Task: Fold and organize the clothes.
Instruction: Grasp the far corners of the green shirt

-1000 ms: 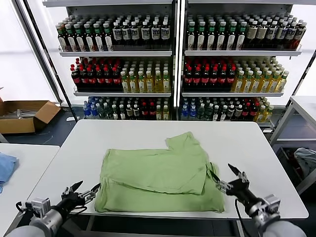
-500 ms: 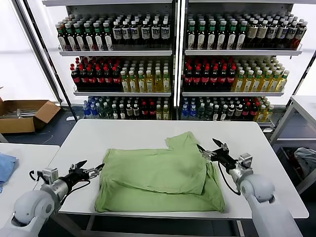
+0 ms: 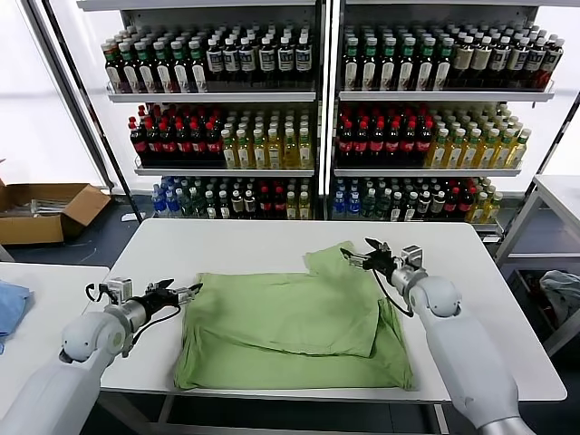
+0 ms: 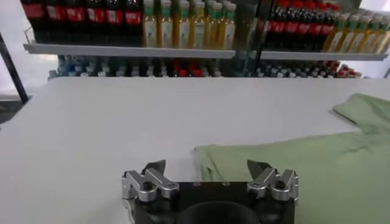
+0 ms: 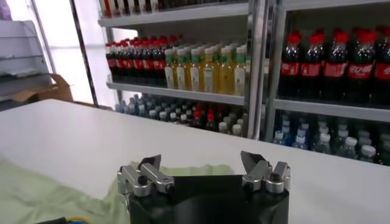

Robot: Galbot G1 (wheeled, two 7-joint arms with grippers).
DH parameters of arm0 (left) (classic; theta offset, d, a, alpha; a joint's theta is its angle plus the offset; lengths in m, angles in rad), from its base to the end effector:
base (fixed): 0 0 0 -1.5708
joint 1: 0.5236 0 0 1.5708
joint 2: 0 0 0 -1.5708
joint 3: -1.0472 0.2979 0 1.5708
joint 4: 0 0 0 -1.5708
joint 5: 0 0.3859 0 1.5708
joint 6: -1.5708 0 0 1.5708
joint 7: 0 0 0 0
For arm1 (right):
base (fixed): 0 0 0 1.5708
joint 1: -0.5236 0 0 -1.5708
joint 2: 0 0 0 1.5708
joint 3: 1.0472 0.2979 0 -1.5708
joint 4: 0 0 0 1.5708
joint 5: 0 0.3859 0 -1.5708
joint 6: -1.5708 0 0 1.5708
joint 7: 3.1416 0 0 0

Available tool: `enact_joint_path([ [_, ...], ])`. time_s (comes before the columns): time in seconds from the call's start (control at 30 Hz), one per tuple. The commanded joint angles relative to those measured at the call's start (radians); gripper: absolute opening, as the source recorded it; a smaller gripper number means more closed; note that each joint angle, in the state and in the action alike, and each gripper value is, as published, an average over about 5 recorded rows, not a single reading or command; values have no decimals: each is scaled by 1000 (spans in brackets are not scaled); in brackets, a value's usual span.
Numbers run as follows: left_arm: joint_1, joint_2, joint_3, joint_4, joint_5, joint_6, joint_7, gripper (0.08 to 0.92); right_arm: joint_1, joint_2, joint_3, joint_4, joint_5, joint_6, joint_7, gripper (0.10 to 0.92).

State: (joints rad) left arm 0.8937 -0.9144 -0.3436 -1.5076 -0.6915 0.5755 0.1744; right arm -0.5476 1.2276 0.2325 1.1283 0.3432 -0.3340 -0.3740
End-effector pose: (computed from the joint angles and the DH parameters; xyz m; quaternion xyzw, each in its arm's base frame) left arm 0.4199 0.1420 -0.2360 -0.1355 -0.9482 0.0207 0.2866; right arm 0.5183 -0.0616 -0.2524 0.2241 -0.9579 0.0207 0.1783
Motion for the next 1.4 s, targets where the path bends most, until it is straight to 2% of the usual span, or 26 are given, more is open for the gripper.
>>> enact_joint_path([
  [0.03, -171, -22, 123, 181, -1, -2, 7, 823, 100, 48, -40, -168, -57, -16, 23, 823],
  [0.37, -181, -51, 149, 204, 5, -3, 7, 823, 93, 74, -49, -177, -50, -60, 43, 823],
  [0.47, -177, -62, 152, 203, 7, -1, 9, 823, 94, 78, -61, -174, -43, -87, 50, 798],
  [0.77, -159, -77, 174, 206, 20, 1, 39, 802, 77, 90, -55, -143, 50, -156, 85, 568],
  [1.23, -130, -71, 163, 163, 4, -5, 47, 416, 51, 94, -33, -84, 123, -103, 83, 161],
  [1.3, -130, -69, 160, 147, 1, -12, 45, 355, 43, 100, -24, -70, 149, -88, 82, 124],
  [1.4, -128, -66, 153, 122, -4, -23, 34, 269, 24, 102, -12, -23, 199, -78, 89, 110],
])
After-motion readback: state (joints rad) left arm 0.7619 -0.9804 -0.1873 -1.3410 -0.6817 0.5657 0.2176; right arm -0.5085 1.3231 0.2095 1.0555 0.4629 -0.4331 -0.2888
